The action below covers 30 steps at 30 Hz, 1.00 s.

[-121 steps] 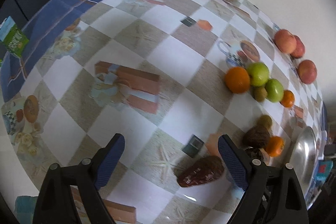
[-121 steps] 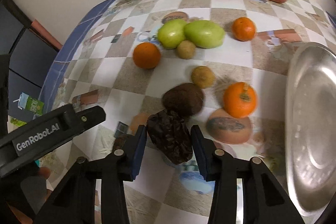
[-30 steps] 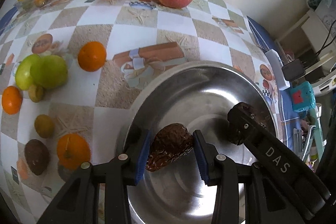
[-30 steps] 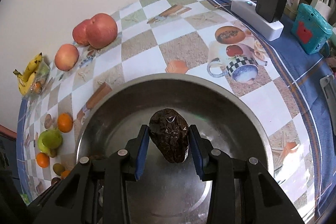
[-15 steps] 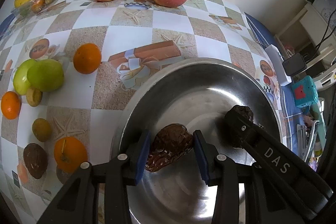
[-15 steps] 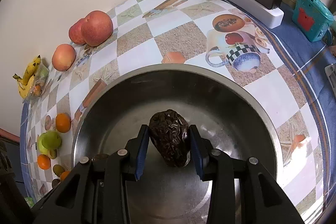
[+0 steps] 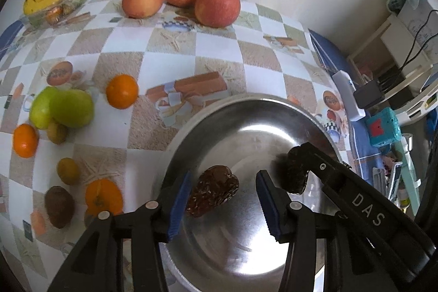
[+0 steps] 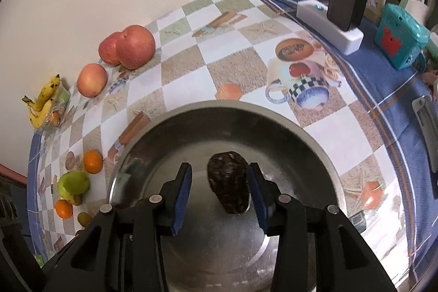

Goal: Organize fruits
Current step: 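Withdraw both grippers from the bowl back toward the fruit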

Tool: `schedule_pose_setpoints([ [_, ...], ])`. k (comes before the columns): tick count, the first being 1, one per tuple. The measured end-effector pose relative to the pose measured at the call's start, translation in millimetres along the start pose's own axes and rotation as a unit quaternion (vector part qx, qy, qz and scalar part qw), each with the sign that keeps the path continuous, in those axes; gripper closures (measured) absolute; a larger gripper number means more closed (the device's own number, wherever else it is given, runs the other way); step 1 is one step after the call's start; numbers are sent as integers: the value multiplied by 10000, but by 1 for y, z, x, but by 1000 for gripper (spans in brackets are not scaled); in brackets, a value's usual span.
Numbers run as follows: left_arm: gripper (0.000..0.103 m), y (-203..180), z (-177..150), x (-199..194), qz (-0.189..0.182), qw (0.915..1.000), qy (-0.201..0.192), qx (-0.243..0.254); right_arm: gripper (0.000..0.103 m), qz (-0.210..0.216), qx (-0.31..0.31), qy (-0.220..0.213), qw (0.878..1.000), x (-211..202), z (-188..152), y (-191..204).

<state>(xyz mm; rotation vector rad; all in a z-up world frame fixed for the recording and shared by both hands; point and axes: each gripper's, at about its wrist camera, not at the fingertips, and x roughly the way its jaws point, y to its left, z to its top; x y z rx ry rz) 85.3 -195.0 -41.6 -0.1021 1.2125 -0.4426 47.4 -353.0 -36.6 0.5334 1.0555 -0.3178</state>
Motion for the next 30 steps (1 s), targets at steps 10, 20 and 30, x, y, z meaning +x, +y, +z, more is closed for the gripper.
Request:
schedule_pose_setpoints([
  [10, 50, 29, -1, -31, 698, 9964, -297, -375, 60, 161, -87, -229, 9996, -24, -1, 11],
  [20, 50, 97, 3, -56, 1327, 9841, -443, -1097, 60, 285, -358, -97, 9989, -24, -17, 31],
  [30, 46, 147, -7, -66, 1629, 9708, -380, -1719, 60, 389, -778, 49, 9962, -17, -29, 57],
])
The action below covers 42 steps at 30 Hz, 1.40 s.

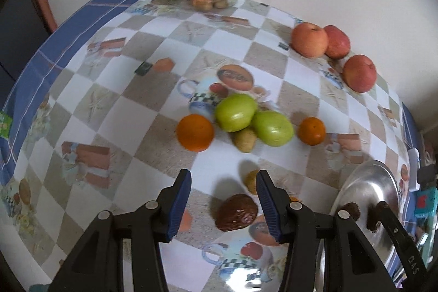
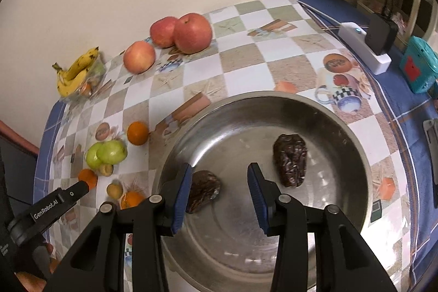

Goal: Organize fruits
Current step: 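Withdraw both grippers from the bowl back toward the fruit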

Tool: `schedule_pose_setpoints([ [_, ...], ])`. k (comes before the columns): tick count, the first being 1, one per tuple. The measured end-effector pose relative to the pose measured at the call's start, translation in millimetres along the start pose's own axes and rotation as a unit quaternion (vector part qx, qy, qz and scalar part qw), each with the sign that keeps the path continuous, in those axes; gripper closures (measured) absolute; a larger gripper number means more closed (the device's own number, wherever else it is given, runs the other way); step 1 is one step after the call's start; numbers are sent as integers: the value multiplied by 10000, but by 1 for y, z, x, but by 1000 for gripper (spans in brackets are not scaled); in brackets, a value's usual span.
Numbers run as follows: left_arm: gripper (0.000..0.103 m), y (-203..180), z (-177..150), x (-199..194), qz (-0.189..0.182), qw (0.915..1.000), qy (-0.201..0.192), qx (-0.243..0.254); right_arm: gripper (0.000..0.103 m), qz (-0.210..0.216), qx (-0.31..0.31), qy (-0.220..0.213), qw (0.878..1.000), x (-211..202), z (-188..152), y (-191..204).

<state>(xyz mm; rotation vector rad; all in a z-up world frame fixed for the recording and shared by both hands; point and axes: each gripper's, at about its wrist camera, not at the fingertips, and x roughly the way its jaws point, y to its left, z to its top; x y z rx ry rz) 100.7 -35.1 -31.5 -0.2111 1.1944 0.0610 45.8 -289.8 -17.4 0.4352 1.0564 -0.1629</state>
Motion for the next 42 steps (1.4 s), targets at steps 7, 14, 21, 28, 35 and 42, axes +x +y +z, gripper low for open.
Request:
schedule_pose_setpoints([
  [7, 17, -2, -3, 10, 203, 9997, 156, 1, 28, -277, -219, 49, 9994, 8, -4, 4],
  [14, 0, -2, -5, 12, 443, 9990, 66, 59, 9, -667, -430, -37, 9968, 13, -6, 4],
  [21, 0, -5, -7, 7, 572, 9979, -148, 262, 9, -535, -351, -188, 9978, 11, -6, 4],
  [28, 0, -2, -11, 0, 523, 9970, -416, 392, 9, -560, -474, -429, 9964, 6, -8, 10],
  [35, 0, -4, -10, -10, 229, 9959, -707, 511, 9, -573, -415, -476, 9964, 5, -12, 11],
  [42, 0, -1, -3, -2, -51, 9965, -587, 592, 9, -475, -333, -301, 9979, 10, -19, 13],
])
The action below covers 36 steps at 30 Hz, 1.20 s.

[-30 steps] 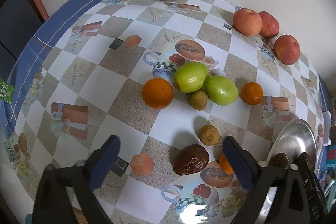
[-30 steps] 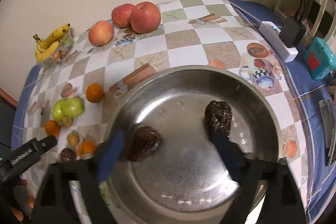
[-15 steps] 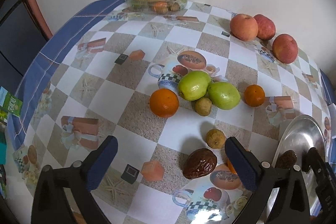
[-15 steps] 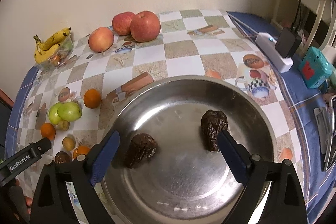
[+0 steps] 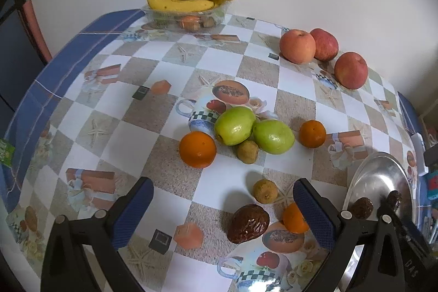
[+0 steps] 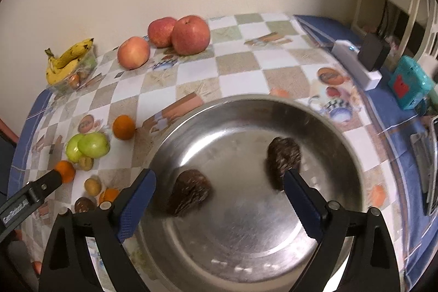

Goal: Organize fruits
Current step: 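Withdraw both grippers from the bowl back toward the fruit, then grasp an orange with the right gripper while the left gripper grasps a date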

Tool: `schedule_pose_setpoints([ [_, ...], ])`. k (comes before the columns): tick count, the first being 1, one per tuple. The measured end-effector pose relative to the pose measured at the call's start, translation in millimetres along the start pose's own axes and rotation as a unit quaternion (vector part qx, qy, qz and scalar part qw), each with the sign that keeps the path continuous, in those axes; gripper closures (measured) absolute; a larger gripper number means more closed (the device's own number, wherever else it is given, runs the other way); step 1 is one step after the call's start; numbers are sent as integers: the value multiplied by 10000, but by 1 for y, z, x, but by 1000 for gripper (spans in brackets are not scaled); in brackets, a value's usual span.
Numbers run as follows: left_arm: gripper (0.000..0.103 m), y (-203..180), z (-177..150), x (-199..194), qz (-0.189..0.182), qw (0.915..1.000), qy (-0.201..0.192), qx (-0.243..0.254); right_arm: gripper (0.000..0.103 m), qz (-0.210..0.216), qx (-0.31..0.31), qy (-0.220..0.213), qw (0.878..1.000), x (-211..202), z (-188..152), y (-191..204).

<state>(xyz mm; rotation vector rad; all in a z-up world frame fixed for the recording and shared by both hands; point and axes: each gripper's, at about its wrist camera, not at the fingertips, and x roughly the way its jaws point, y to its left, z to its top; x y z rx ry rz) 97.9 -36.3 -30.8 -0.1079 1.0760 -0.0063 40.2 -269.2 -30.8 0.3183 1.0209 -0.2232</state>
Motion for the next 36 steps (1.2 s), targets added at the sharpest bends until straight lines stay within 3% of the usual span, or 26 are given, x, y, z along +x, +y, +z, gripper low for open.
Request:
schedule_pose_setpoints([
  [9, 0, 30, 15, -6, -28, 9994, -264, -237, 8, -38, -266, 175, 9995, -1, 0, 39],
  [18, 0, 73, 32, -18, -92, 9979, -450, -461, 9, 745, -590, 125, 9954, 5, 4, 104],
  [24, 0, 89, 35, -17, -307, 9958, -302, -810, 9, 866, -955, 179, 9915, 12, 0, 122],
  [29, 0, 67, 30, -11, -351, 9983, -113, -446, 9, 925, -1049, 347, 9896, 19, -3, 118],
  [32, 1, 58, 24, -5, -565, 9975, 109, -421, 19, 946, -1145, 327, 9884, 17, -4, 118],
  [33, 2, 55, 22, -2, -615, 9970, 205, -420, 27, 927, -1184, 329, 9881, 18, -5, 118],
  [36, 15, 47, 16, 8, -802, 9946, 494, -433, 38, 950, -1188, 453, 9873, 22, -7, 116],
])
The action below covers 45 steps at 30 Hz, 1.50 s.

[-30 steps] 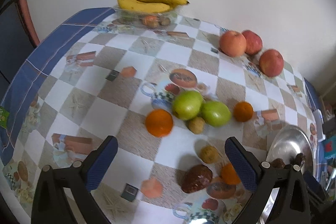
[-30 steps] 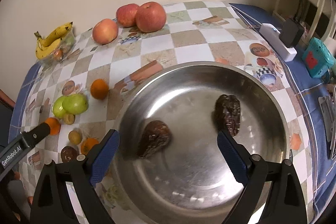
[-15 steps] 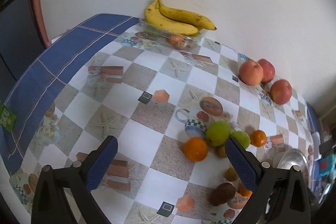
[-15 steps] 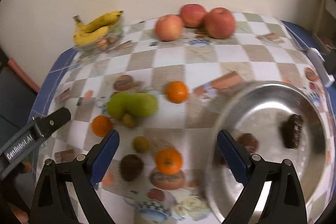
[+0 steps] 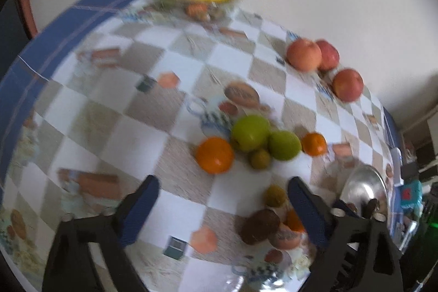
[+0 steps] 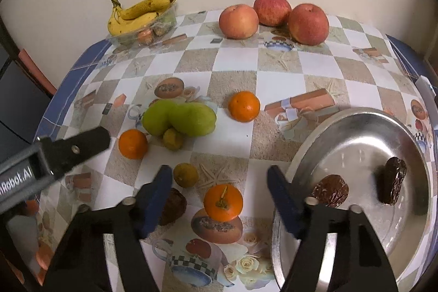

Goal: Organize fruits
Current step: 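Grasp an orange with the right gripper while the left gripper grasps a date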

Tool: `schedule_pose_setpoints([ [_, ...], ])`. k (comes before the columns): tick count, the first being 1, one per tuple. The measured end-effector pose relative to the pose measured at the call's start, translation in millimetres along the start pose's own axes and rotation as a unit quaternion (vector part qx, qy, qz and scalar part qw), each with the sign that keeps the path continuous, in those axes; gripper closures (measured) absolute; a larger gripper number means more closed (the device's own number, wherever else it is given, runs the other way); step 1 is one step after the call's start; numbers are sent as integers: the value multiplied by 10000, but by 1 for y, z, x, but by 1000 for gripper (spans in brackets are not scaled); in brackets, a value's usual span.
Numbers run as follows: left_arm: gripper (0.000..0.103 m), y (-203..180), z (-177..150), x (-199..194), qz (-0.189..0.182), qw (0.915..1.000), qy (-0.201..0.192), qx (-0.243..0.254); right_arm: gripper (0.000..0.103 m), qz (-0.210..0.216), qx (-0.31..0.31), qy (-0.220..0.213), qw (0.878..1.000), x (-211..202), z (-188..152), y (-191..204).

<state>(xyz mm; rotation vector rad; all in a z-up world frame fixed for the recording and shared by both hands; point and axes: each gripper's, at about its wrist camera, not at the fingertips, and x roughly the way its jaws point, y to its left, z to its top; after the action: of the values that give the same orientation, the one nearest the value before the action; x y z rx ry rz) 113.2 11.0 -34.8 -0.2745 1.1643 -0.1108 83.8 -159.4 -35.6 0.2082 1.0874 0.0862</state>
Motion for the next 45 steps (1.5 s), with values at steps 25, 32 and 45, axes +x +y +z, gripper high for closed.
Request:
schedule_pose_setpoints([
  [25, 48, -27, -30, 38, -433, 9943, 969, 90, 65, 10, 50, 547, 9985, 20, -25, -4],
  [32, 59, -27, -36, 45, -328, 9941, 1032, 42, 65, 17, 70, 626, 9980, 16, -37, -3],
  [45, 60, -24, -33, 38, -293, 9959, 846, -149, 65, 245, 334, 650, 9970, 9, -45, -11],
])
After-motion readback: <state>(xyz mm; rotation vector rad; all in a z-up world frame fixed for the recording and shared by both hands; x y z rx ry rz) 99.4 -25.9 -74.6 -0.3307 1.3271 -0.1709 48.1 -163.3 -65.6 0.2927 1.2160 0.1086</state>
